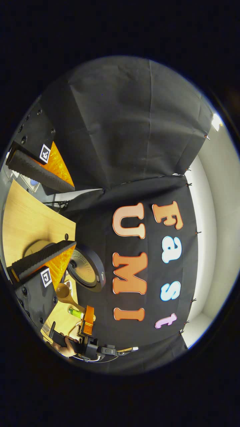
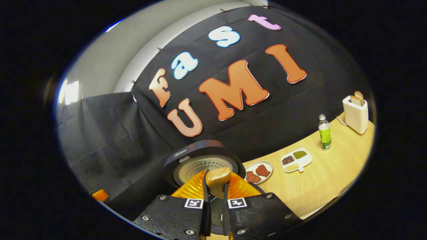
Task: Close the left gripper, press the button to open the rice cooker; take a wooden spoon from the chopstick holder with the right hand, scoop a spoonful of rice and pour it into the rice cooker, then put the wooden spoon back into the chopstick holder.
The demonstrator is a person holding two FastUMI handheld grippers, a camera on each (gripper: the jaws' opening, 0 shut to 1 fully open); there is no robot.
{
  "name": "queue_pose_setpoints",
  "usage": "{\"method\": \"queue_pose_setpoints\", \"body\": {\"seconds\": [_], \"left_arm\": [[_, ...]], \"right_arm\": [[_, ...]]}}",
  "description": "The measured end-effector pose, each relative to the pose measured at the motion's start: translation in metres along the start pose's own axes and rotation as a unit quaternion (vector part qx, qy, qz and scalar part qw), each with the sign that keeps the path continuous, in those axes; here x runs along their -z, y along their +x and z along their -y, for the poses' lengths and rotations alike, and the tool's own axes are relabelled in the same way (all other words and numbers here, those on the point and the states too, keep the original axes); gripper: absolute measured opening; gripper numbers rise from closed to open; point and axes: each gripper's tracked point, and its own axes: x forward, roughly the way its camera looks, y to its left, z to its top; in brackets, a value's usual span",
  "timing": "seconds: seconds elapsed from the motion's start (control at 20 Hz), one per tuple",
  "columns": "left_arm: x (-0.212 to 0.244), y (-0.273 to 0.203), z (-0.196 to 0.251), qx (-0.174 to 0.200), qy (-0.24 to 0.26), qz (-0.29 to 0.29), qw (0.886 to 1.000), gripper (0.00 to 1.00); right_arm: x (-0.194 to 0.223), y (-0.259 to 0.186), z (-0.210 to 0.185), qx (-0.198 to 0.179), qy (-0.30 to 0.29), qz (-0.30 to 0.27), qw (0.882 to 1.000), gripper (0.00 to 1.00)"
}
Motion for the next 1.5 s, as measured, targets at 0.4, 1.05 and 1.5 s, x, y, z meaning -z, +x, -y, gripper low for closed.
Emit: {"method": "queue_pose_setpoints", "body": {"seconds": [0.4,1.05,1.5], "left_arm": [[-0.015,-0.004,0.06,0.017,-0.015,0.022,1.0,0.96],[-0.039,0.0,0.127,-0.005,-0.024,0.045,0.999,0.94],[-0.03,-0.01,0.156,-0.015,-0.012,0.026,0.999,0.94]], "right_arm": [[-0.104,-0.077,0.078,0.026,0.056,0.072,0.995,0.12],[-0.104,-0.204,0.281,0.174,0.06,0.066,0.981,0.12],[-0.016,-0.189,0.319,0.181,0.059,-0.015,0.982,0.12]]}}
